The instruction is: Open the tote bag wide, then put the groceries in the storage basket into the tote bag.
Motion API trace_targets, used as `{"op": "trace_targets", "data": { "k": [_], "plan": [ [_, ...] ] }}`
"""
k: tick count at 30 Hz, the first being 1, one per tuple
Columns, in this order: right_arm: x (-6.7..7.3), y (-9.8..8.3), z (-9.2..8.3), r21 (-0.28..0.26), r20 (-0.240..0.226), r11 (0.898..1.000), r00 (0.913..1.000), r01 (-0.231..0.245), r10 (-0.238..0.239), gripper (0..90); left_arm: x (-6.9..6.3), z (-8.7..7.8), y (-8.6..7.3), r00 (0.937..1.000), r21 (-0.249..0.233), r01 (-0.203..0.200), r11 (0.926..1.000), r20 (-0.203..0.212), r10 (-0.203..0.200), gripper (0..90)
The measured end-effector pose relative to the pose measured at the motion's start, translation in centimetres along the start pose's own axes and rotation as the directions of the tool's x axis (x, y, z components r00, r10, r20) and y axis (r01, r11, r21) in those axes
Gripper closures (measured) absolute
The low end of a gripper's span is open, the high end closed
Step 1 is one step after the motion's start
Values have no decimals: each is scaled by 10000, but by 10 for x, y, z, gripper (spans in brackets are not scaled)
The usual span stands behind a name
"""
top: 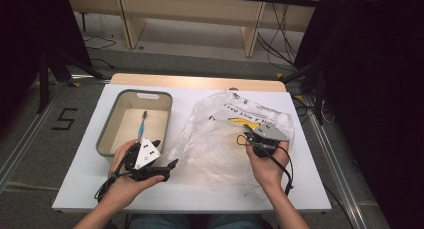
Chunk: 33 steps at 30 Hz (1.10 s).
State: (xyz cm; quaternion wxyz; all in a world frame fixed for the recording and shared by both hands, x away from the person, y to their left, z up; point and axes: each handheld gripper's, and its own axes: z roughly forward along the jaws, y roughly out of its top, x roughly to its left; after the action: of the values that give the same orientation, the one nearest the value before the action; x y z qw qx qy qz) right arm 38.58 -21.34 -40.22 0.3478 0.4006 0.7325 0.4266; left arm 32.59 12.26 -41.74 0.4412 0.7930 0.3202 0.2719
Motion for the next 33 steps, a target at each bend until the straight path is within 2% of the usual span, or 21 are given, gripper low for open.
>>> {"op": "trace_targets", "data": {
  "k": [11,14,24,33],
  "plan": [
    [-1,0,2,84,-8,10000,10000,-30,30,900,7,-1,0,9998,88,204,9998,4,-204,218],
    [-1,0,2,91,-11,9999,10000,-61,61,900,10,-2,0,9993,162,381,9991,-40,-380,216],
    [-2,-3,1,125,-92,9999,10000,-3,4,900,33,-14,11,9952,399,956,9946,-262,-946,200],
    [-1,-4,3,224,-83,9997,10000,5,-3,900,52,-20,11,9911,530,1250,9907,-520,-1223,196]
  ]
}}
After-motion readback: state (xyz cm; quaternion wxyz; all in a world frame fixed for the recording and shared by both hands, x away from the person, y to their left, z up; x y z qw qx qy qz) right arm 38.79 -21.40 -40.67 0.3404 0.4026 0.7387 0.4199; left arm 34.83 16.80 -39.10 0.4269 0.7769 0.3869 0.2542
